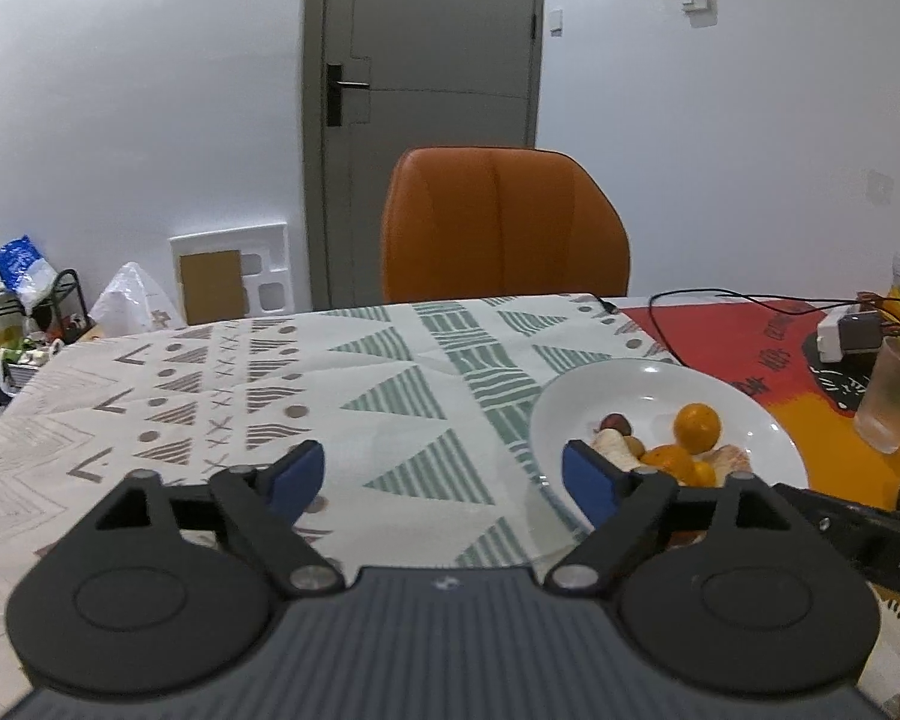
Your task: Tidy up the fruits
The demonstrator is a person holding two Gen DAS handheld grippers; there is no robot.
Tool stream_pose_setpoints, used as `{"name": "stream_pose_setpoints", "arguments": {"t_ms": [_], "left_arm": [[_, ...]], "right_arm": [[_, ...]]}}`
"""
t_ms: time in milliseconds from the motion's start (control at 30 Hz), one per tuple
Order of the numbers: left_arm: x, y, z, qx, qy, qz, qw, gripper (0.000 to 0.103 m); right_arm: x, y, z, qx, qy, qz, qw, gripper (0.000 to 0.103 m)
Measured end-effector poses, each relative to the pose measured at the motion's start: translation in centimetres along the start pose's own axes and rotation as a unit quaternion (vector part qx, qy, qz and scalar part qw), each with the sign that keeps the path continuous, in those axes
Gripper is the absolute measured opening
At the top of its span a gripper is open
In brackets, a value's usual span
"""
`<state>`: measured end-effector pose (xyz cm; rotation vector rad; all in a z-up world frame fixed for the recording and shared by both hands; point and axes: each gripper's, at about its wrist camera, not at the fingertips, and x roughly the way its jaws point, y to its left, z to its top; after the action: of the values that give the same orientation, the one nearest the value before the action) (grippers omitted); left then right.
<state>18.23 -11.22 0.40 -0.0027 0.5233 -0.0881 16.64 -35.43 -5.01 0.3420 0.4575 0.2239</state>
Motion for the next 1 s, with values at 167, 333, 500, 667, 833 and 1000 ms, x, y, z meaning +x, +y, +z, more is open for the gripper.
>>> {"name": "stream_pose_setpoints", "arguments": {"t_ms": [167,333,500,667,833,1000], "left_arm": [[-1.0,1.3,-0.3,-0.011,0.002,0.007,0.9999,0.09],[-2.2,2.4,-0.5,-0.014,0.004,0.014,0.9998,0.095],[-3.6,3.6,-0.5,-0.023,0.009,0.028,0.9993,0.096],[-4.8,4.8,-0.6,-0.031,0.018,0.034,0.9988,0.097],[-5.9,5.6,-1.0,-0.037,0.026,0.033,0.9984,0.101],[-7.5,6.3,-1.5,-0.04,0.022,0.035,0.9983,0.103]], "right_arm": [[-0.5,1.0,0.0,-0.008,-0.001,0.003,1.0,0.05],[-1.0,2.0,-0.2,-0.017,-0.001,0.009,1.0,0.061],[-1.3,3.1,-0.2,-0.024,-0.002,0.011,1.0,0.082],[-1.9,4.0,-0.2,-0.03,-0.001,0.013,0.999,0.099],[-2.7,4.8,-0.3,-0.035,0.01,0.021,0.999,0.103],[-3.5,5.9,-0.7,-0.052,0.014,0.024,0.998,0.103]]}}
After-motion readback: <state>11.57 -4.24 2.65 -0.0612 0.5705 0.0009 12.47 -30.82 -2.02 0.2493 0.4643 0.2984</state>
